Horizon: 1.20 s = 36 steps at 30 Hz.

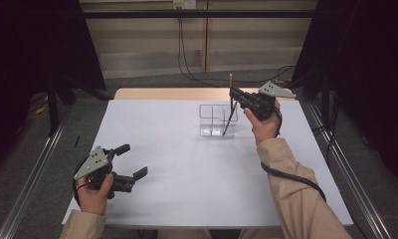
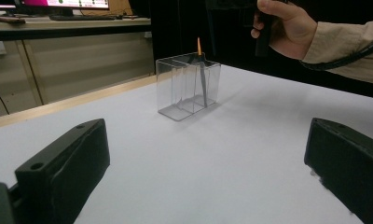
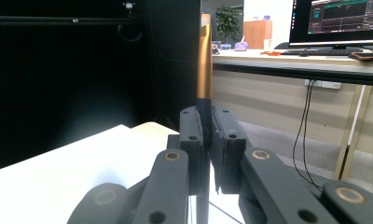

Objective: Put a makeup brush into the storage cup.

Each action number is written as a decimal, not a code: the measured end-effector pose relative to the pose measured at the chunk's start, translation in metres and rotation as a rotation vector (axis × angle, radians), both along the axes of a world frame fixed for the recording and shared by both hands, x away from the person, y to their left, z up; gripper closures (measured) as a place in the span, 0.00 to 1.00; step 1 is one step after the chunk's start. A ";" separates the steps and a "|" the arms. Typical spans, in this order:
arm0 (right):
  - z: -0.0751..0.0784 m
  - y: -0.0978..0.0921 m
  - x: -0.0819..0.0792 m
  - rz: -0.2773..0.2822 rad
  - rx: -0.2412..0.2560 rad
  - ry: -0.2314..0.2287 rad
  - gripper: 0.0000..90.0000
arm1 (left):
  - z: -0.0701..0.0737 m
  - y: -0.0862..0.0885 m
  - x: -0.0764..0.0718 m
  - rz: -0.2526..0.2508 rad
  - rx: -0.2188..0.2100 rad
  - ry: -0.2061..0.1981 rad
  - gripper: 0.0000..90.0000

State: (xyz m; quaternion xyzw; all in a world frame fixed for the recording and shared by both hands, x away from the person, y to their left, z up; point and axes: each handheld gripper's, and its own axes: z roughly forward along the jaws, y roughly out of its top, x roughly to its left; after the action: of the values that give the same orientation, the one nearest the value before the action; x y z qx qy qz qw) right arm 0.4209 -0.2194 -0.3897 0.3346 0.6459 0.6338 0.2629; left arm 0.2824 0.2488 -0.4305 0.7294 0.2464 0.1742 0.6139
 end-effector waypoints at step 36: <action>-0.022 -0.006 0.004 -0.017 -0.015 0.021 0.93 | 0.001 0.000 -0.001 0.002 0.005 -0.003 0.00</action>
State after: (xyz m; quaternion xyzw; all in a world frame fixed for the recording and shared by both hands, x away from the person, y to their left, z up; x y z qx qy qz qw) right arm 0.4248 -0.2255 -0.4119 0.3449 0.6505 0.6230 0.2640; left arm 0.2814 0.2486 -0.4297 0.7304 0.2458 0.1764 0.6123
